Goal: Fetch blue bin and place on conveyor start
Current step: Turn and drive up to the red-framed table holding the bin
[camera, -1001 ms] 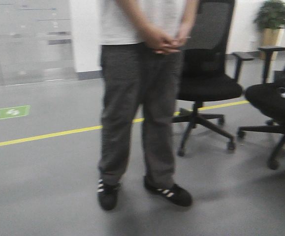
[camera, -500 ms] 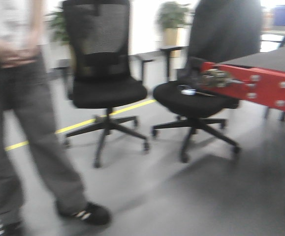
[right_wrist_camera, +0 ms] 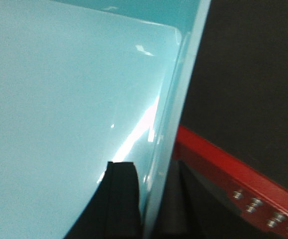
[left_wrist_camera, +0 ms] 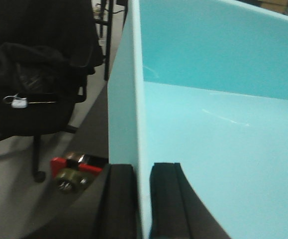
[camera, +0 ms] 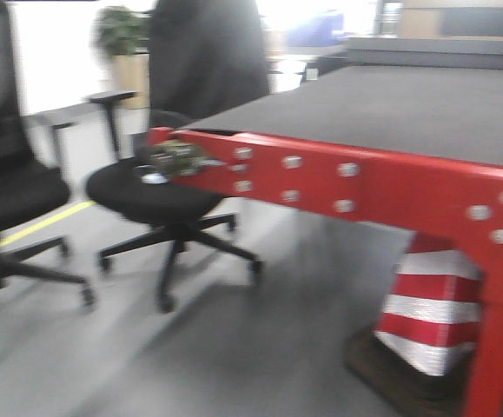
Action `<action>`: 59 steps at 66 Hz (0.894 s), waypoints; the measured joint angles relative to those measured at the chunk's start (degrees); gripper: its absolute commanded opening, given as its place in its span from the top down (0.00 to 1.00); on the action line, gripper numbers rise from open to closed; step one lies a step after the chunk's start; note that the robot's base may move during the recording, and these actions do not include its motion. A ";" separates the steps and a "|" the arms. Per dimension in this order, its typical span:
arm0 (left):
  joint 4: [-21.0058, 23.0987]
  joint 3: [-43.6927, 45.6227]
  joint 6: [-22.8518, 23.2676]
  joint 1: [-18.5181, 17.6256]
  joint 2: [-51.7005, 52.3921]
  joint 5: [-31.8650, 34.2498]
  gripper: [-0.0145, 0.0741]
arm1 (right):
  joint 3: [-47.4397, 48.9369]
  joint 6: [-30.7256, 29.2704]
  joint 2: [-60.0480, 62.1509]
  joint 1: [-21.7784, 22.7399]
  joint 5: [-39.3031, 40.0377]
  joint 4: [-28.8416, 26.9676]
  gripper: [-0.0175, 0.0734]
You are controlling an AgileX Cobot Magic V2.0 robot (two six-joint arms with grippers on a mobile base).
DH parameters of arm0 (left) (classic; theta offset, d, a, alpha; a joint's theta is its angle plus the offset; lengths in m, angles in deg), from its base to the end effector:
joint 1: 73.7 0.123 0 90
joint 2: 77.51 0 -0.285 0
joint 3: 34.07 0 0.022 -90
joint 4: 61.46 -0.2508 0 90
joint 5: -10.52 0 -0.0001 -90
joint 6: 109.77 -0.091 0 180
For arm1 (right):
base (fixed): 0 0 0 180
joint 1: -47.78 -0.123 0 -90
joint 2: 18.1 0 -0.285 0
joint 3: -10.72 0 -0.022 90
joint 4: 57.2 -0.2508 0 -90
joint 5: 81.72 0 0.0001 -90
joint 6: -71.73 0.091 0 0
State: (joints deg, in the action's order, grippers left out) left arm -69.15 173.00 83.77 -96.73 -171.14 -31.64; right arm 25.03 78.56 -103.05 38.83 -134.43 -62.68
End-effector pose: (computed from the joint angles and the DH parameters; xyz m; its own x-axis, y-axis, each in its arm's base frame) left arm 0.3026 -0.1197 0.4986 -0.3311 -0.0066 -0.9436 0.2687 0.9579 -0.1009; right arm 0.2756 0.0504 0.4610 -0.5712 0.0880 -0.8161 -0.1191 0.9748 0.1885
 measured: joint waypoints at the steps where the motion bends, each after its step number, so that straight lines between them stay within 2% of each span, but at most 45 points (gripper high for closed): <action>1: 0.00 0.00 0.00 0.00 0.00 0.00 0.96 | 0.00 0.00 0.00 0.00 0.00 0.00 0.98; 59: 0.00 0.00 0.00 0.00 0.00 0.04 0.96 | 0.00 0.00 0.00 0.00 0.00 0.12 0.98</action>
State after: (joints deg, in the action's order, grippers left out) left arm -69.15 173.00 83.77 -96.73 -171.14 -31.60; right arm 25.03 78.56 -103.05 38.83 -134.43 -62.56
